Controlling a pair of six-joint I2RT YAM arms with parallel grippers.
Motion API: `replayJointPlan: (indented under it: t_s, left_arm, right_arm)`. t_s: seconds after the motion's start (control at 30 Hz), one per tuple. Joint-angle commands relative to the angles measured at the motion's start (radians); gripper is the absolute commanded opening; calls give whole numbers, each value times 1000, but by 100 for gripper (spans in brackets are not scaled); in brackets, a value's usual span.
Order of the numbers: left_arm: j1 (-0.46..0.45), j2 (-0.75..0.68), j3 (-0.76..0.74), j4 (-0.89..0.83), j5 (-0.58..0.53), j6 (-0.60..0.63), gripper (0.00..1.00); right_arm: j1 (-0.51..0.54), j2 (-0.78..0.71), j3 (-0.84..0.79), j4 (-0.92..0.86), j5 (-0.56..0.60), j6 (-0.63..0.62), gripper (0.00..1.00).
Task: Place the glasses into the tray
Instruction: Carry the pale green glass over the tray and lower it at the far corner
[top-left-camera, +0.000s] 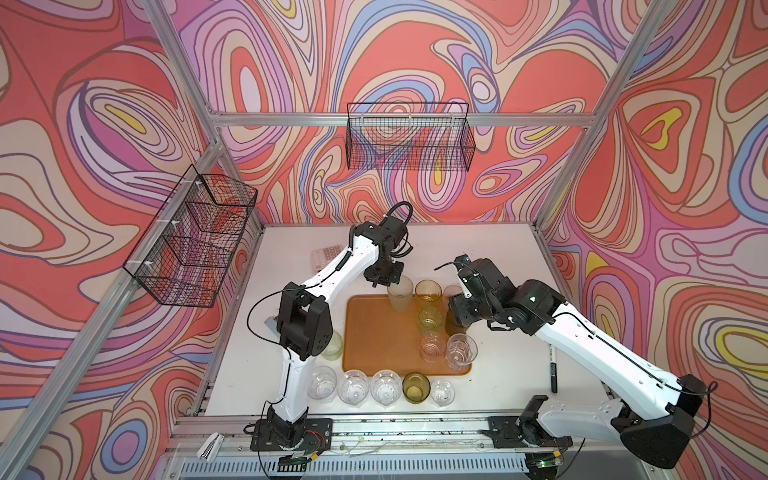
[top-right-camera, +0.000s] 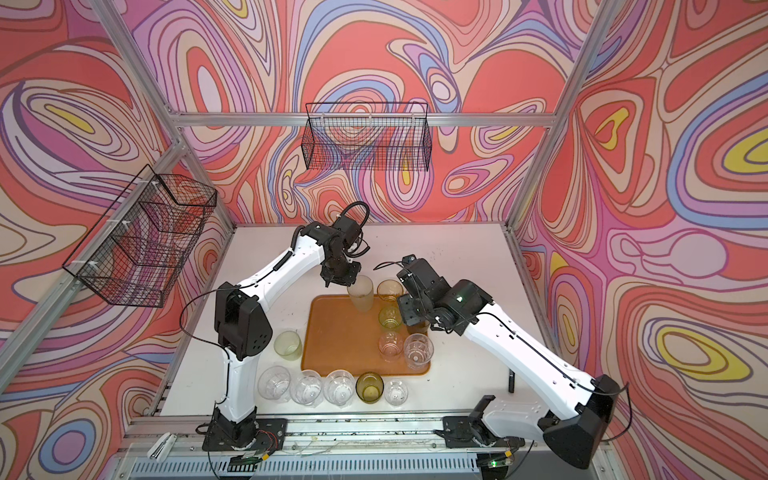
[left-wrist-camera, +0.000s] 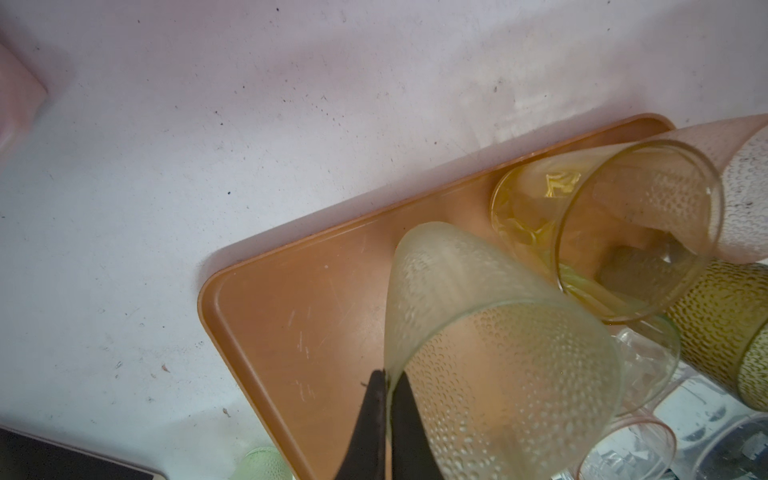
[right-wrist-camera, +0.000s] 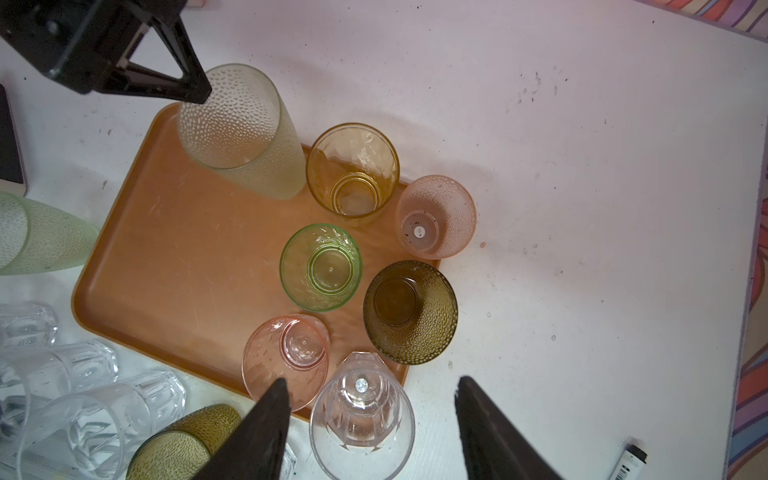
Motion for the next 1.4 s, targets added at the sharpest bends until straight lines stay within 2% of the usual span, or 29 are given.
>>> replayJointPlan:
  t_s: [0.0,0.53,0.93,1.37]
  left_arm:
    - [-2,24,24,10,-5,-18,0]
    - [-5,69,49,13,9,-23,0]
    - [-8,78,47,22,17,-31,6]
    - [-8,60,55,38,35,-47,22]
  right_arm:
    - [7,3,-2,-9,17,-1,65]
    - [7,5,-7,-13,22,1,65]
    - [7,0,-12,-18,26,1,65]
    - [7,-14,-15,-26,25,7,65]
